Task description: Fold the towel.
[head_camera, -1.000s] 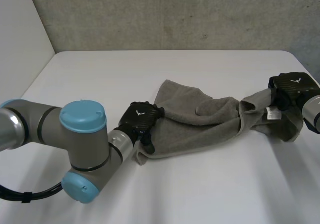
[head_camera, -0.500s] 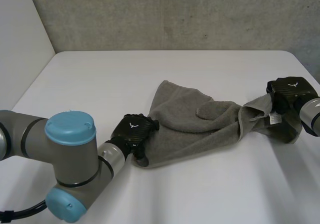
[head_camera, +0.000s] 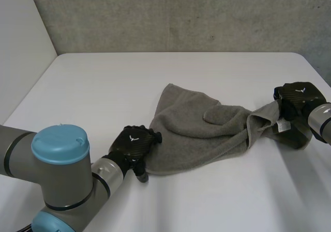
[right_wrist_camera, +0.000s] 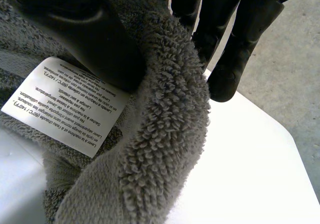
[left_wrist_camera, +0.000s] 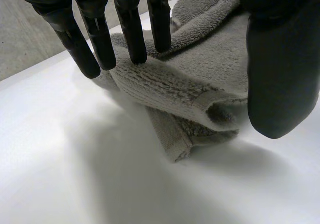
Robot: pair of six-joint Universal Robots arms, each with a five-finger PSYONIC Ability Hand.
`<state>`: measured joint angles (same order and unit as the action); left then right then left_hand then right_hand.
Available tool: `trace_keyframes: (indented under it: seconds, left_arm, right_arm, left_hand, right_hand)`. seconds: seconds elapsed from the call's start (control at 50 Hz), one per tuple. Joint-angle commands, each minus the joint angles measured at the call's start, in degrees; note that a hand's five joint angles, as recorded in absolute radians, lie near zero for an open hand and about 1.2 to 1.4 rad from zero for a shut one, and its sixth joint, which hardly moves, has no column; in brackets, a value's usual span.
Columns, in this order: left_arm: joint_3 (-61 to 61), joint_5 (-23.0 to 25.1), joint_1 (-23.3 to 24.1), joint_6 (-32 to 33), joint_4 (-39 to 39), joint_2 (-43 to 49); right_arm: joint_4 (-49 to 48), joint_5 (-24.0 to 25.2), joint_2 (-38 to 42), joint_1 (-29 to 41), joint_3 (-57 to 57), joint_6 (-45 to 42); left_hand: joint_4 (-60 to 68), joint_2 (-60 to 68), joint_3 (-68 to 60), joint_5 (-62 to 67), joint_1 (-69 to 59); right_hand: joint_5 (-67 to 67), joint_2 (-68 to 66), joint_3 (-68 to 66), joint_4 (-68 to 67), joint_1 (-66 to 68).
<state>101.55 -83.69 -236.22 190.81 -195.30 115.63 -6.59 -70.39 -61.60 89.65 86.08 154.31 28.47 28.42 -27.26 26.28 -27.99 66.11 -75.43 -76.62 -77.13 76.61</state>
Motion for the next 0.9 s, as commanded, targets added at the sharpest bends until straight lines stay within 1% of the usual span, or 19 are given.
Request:
trace_keyframes:
  seconds: [0.02, 0.12, 0.26, 0.3, 0.32, 0.34, 0.36, 0.4, 0.44, 0.64, 0.68, 0.72, 0.74, 0.76, 0.78, 0.8, 0.82, 0.84, 0.9]
  left_arm:
    - [-1.97, -0.16, -0.29, 0.09, -2.37, 1.26]
    - [-5.30, -0.16, -0.38, 0.09, -3.43, 3.28]
    - [-8.39, -0.16, -0.29, 0.70, -3.34, 6.10]
    - [-9.09, -0.16, -0.21, 3.76, -3.16, 7.41]
    - [-9.09, -0.16, -0.21, 3.78, -3.16, 7.42]
    - [-9.01, -0.07, -0.21, 5.87, -2.99, 7.85]
    - [-9.01, -0.07, -0.21, 5.89, -2.99, 7.86]
    - [-8.31, -0.07, -0.12, 9.39, -3.07, 8.03]
    - [-7.95, -0.07, -0.12, 10.36, -3.07, 8.03]
    - [-4.87, -0.07, -0.12, 10.81, -2.90, 7.06]
    - [-4.61, -0.07, -0.21, 10.90, -2.90, 7.06]
    - [-4.79, -0.07, -0.29, 10.90, -2.90, 7.06]
    - [-4.79, -0.07, -0.29, 10.90, -2.90, 7.06]
    - [-4.96, -0.07, -0.29, 10.90, -2.98, 7.06]
    - [-5.40, -0.15, -0.29, 10.90, -2.99, 7.15]
    - [-5.40, -0.16, -0.29, 10.90, -2.99, 7.15]
    - [-5.84, -0.16, -0.29, 10.99, -2.99, 7.24]
    - [-6.19, -0.24, -0.29, 11.42, -2.99, 7.33]
    - [-7.85, -0.77, -0.38, 11.43, -2.90, 6.89]
  right_arm:
    - [0.00, 0.08, -0.01, 0.00, 0.23, 0.02]
    - [0.00, 0.08, -0.01, 0.00, 0.40, 0.02]
    - [0.00, 0.08, -0.01, -0.09, 0.49, 0.02]
    - [0.00, 0.08, -0.01, -0.09, 0.49, 0.02]
    - [0.00, 0.17, -0.01, -0.09, 0.58, 0.02]
    - [0.00, 0.17, -0.01, -0.09, 0.58, 0.02]
    - [0.00, 0.17, -0.01, -0.09, 0.58, 0.02]
    - [0.00, 0.26, -0.01, -0.09, 0.67, 0.02]
    - [0.00, 0.26, -0.01, -0.09, 0.67, 0.02]
    - [0.00, 0.35, 0.08, 0.00, 0.67, -0.15]
    - [0.00, 0.35, 0.08, 0.00, 0.67, -0.15]
    - [0.00, 0.35, 0.08, 0.00, 0.76, -0.15]
    - [0.00, 0.35, 0.08, 0.00, 0.76, -0.15]
    - [0.00, 0.26, 0.08, 0.00, 0.76, -0.15]
    - [0.00, 0.26, 0.08, 0.00, 0.84, -0.15]
    - [0.00, 0.26, 0.08, 0.00, 0.84, -0.15]
    - [0.00, 0.26, 0.08, 0.00, 0.84, -0.15]
    - [0.00, 0.34, 0.08, 0.00, 0.84, -0.07]
    - [0.00, 0.52, -0.18, 0.00, 1.11, 0.11]
  left_hand:
    - [-4.80, -4.75, 3.59, -12.60, 4.32]
    - [0.06, 0.11, -1.28, -7.74, -0.55]
    - [0.24, 0.29, -1.46, -7.56, -0.73]
    - [0.24, 0.29, -1.46, -7.56, -0.73]
    - [0.24, 0.29, -1.46, -7.56, -0.73]
    - [0.08, 0.13, -1.29, -7.73, -0.56]
    - [0.08, 0.13, -1.29, -7.73, -0.56]
    - [-0.09, -0.04, -1.12, -7.89, -0.39]
    - [-0.26, -0.21, -0.95, -8.06, -0.23]
    - [0.58, 0.63, -1.79, -7.22, -1.07]
    - [2.60, 2.65, -3.81, -5.20, -3.08]
    - [11.13, 11.18, -12.34, 3.33, -11.61]
    - [11.18, 11.23, -12.39, 3.37, -11.66]
    - [19.34, 19.39, -20.55, 11.54, -19.82]
    - [31.41, 31.46, -32.62, 23.61, -31.89]
    - [31.53, 31.58, -32.74, 23.73, -32.02]
    - [44.69, 44.74, -45.90, 36.88, -45.17]
    - [51.46, 51.51, -52.67, 43.66, -51.94]
    - [51.53, 51.58, -52.74, 43.72, -52.01]
  right_hand:
    - [3.89, -4.57, -3.38, -2.87, 3.39]
    - [3.89, -4.57, -3.38, -2.87, 3.39]
    - [3.89, -4.57, -3.38, -2.87, 3.39]
    - [3.89, -4.57, -3.38, -2.87, 3.39]
    - [3.89, -4.57, -3.38, -2.87, 3.39]
    - [3.89, -4.57, -3.38, -2.87, 3.39]
    - [3.89, -4.57, -3.38, -2.87, 3.39]
    - [3.89, -4.57, -3.38, -2.87, 3.39]
    - [3.89, -4.57, -3.38, -2.87, 3.39]
    - [3.89, -4.57, -3.38, -2.87, 3.39]
    - [3.89, -4.57, -3.38, -2.87, 3.39]
    - [3.89, -4.57, -3.38, -2.87, 3.39]
    - [3.89, -4.57, -3.38, -2.87, 3.39]
    - [3.89, -4.57, -3.38, -2.87, 3.39]
    - [3.89, -4.57, -3.38, -2.87, 3.39]
    - [3.89, -4.57, -3.38, -2.87, 3.39]
    - [3.89, -4.57, -3.38, -2.87, 3.39]
    - [3.89, -4.57, -3.38, -2.87, 3.39]
    - [3.89, -4.57, -3.38, -2.87, 3.39]
